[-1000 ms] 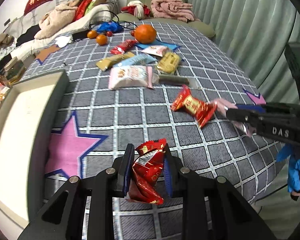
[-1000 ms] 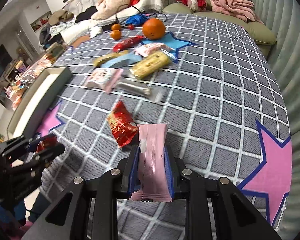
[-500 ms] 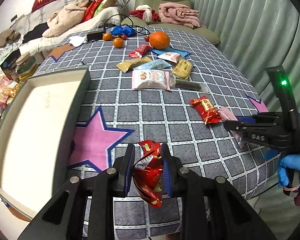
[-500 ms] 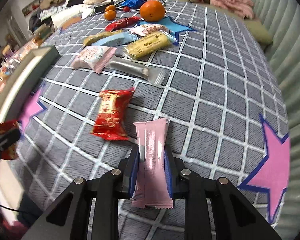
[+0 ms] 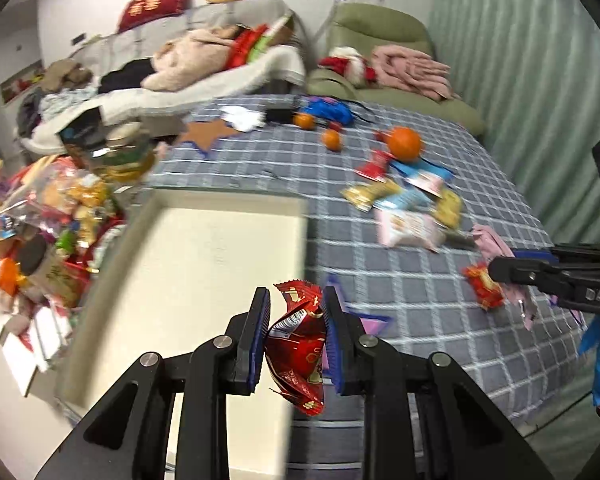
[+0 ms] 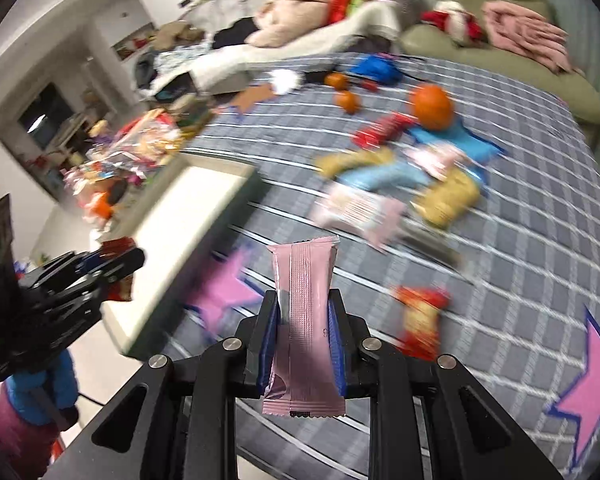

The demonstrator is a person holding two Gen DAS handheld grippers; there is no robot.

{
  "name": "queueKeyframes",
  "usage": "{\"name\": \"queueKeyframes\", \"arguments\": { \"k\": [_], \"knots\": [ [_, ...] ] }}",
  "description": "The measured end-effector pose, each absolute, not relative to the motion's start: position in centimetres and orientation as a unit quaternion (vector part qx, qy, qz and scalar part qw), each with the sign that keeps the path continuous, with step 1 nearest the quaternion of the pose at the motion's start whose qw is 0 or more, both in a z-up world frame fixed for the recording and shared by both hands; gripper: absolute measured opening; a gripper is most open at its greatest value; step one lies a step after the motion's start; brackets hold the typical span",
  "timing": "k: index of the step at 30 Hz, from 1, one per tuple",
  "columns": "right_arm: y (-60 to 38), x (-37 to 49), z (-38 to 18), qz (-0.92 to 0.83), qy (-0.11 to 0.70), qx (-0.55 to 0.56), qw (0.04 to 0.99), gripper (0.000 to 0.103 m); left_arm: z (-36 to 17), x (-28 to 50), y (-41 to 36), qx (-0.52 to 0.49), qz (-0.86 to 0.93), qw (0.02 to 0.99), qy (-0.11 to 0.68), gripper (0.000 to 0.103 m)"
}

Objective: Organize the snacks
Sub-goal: 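Carry both snacks over the white tray and open both tools to drop them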

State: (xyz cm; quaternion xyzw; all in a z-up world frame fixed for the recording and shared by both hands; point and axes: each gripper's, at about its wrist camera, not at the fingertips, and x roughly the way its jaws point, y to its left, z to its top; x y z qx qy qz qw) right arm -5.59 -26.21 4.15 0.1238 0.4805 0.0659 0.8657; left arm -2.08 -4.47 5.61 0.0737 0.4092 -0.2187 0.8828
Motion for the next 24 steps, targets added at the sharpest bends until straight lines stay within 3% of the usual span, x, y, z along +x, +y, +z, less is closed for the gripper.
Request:
{"name": "queueKeyframes", "arguments": {
  "k": [9,21,23,24],
  "knots": [
    [-16.9,1.2,5.3,0.135,0.482,0.087,0.862,0.025,4.4,2.3,1.3,0.060,-0.159,0.890,0.423,0.029],
    [-10.5,6.8,2.2,0.155,0.516,0.062,0.840,0.025,0.3,4.9,4.1,0.030,-0.152,0.875,0.458,0.029],
    [-10.2,7.2,1.8,0.153,0.519,0.058,0.839,0.025,0.3,4.8,4.3,0.020,-0.160,0.876,0.455,0.034],
    [-10.1,7.3,1.7,0.151,0.520,0.054,0.839,0.025,0.3,4.8,4.7,0.010,-0.166,0.876,0.453,0.052]
  ]
}}
